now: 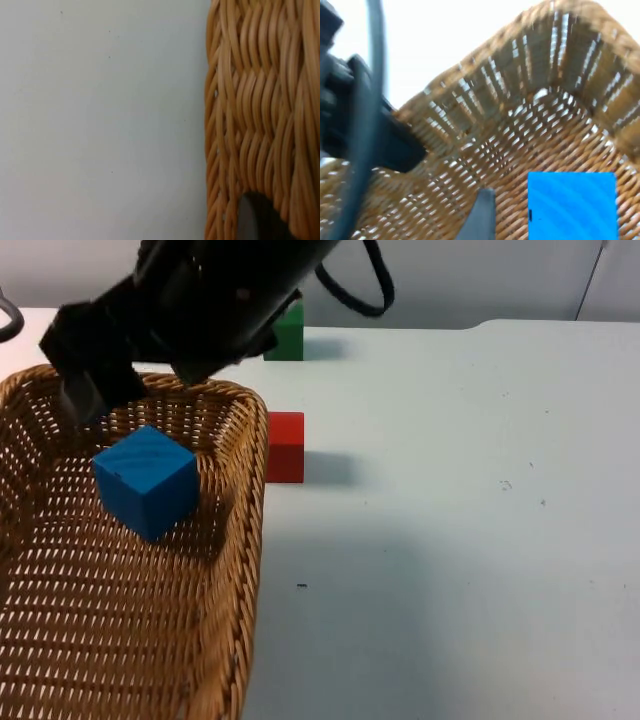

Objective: Pick up the basket with the left hand and place the blue cube into the basket with the right hand.

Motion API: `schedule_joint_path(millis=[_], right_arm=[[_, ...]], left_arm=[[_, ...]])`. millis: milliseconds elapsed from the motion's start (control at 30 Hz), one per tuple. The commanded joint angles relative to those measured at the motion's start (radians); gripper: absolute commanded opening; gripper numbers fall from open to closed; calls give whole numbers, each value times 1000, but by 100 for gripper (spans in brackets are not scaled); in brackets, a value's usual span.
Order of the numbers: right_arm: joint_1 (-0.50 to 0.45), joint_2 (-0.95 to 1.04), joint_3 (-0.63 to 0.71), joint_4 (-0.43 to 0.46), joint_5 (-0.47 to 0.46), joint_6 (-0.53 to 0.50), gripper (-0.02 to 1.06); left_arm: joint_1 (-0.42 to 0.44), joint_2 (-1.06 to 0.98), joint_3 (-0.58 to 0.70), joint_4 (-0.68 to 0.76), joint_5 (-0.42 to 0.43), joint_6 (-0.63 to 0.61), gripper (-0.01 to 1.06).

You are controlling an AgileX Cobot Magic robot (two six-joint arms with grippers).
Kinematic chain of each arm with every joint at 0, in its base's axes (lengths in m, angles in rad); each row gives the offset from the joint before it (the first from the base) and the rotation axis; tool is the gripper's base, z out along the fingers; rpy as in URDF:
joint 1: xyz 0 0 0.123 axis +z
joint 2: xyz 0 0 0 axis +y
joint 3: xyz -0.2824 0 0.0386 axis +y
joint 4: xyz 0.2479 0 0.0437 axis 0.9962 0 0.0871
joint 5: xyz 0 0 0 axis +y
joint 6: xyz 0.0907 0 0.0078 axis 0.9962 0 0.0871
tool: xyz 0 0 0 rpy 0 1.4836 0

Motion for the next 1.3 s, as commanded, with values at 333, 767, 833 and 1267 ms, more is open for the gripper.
schedule_joint_path(millis=[333, 767, 833, 1267], right_arm=[[0, -303, 241, -88, -82, -33, 77], [0, -785, 839, -70, -329, -33, 77], [0, -878, 896, -77, -329, -33, 77], [0, -1258, 1015, -79, -187, -33, 77]], left_arm=[[1, -1, -7, -32, 17, 2, 0], [1, -1, -7, -9, -119, -1, 0], [1, 4, -7, 9, -141, 1, 0], [1, 171, -73, 37, -182, 1, 0]])
